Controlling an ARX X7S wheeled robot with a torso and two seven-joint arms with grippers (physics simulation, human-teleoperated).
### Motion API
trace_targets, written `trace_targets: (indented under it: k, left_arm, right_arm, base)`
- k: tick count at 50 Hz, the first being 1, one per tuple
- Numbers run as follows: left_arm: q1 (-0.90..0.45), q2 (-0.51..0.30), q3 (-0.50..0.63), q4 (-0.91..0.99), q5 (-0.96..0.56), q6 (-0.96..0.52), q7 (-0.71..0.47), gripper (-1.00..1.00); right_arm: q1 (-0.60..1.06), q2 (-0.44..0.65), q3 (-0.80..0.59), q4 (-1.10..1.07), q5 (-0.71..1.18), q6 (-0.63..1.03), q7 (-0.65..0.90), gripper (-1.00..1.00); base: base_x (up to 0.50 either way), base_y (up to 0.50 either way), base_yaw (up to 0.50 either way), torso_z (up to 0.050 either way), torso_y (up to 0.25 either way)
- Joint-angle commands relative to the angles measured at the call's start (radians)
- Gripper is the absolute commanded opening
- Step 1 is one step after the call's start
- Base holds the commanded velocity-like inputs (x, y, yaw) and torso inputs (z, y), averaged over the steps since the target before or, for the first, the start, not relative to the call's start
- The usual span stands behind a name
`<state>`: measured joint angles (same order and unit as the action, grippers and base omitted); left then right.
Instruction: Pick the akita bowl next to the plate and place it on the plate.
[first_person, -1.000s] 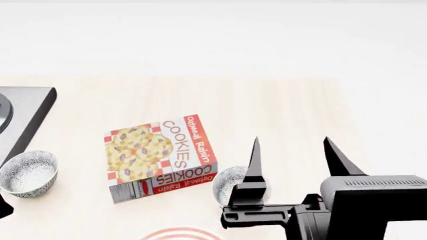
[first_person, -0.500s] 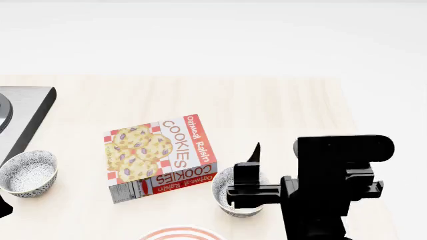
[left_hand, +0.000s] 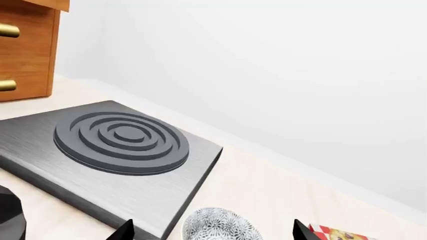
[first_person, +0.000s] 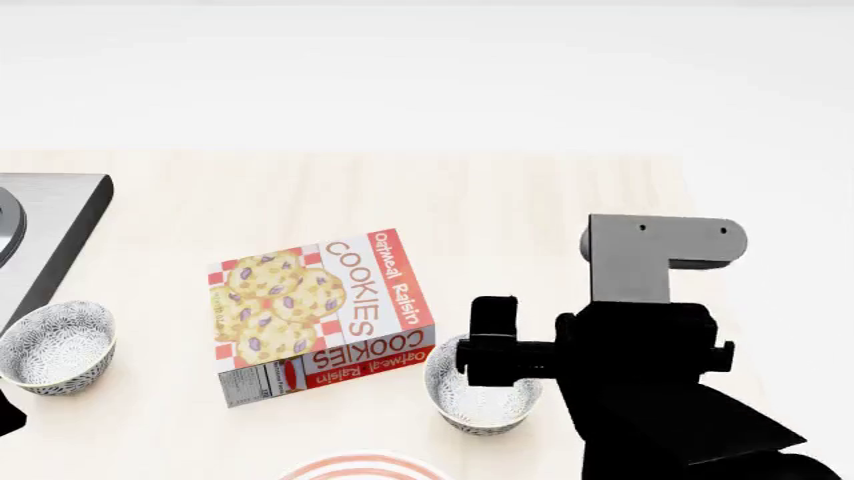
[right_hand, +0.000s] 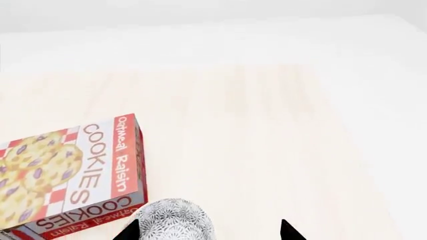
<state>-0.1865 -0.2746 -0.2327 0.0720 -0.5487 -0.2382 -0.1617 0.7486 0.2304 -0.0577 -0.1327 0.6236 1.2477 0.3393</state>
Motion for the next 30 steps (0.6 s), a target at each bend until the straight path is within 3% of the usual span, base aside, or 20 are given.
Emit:
trace_targets:
  k: [1, 30]
  left_arm:
    - [-0.001, -0.003, 0.004, -0.004, -0.001, 0.004, -0.003, 1.00]
    - [0.005, -0.011, 0.010, 0.012, -0.014, 0.000, -0.017, 1.00]
  right_arm:
    - [0.098, -0.001, -0.045, 0.167, 0.000, 0.039, -0.036, 1.00]
    - [0.278, -0.030, -0.121, 0.678, -0.072, -0.109, -0.154, 1.00]
  base:
    - [0.00, 0.00, 0.00, 0.000, 0.000]
    - [0.00, 0.00, 0.00, 0.000, 0.000]
